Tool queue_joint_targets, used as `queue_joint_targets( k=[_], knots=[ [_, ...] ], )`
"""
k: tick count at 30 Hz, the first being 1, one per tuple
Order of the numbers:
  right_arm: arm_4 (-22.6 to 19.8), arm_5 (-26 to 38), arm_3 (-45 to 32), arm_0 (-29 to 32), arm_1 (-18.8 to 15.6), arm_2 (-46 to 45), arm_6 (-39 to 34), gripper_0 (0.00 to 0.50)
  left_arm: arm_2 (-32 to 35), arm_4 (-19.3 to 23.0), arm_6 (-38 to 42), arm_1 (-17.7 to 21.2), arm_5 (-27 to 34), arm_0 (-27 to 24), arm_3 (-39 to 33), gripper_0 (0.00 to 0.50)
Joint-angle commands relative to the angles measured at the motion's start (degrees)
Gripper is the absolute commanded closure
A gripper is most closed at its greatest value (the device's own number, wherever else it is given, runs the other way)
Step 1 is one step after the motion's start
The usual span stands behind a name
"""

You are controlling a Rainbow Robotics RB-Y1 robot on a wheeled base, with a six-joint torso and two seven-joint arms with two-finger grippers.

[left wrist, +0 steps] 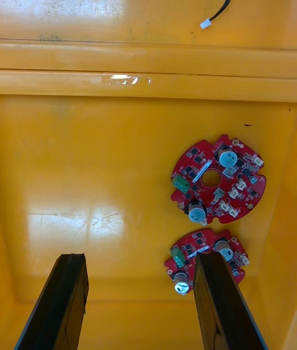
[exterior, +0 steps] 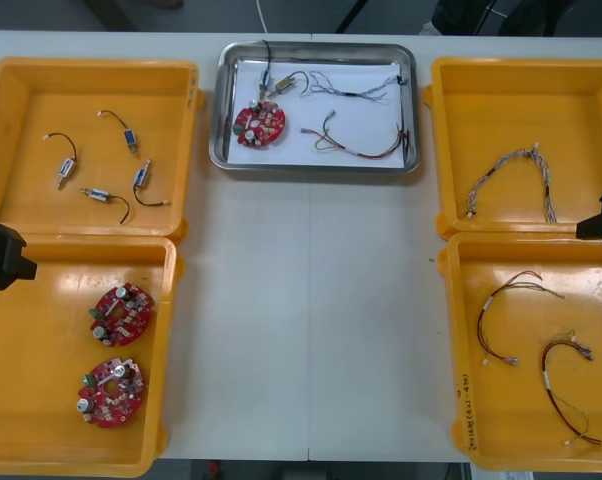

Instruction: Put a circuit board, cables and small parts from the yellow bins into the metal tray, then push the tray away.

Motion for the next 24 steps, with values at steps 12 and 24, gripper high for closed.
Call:
queue_joint_targets(
  k=[12, 24],
  knots=[
    [0.4, 0.2, -2.1, 6.7, 0.3, -2.7, 2.4, 0.0, 1.7, -0.1, -1.4, 2.4, 0.3, 0.9, -1.7, 0.0],
    [1.7, 0.2, -3.2, 6.6, -4.4, 0.5, 9.2, 0.0, 1.7, -0.1, -1.4, 2.4, 0.3, 0.9, -1.7, 0.0]
  ],
)
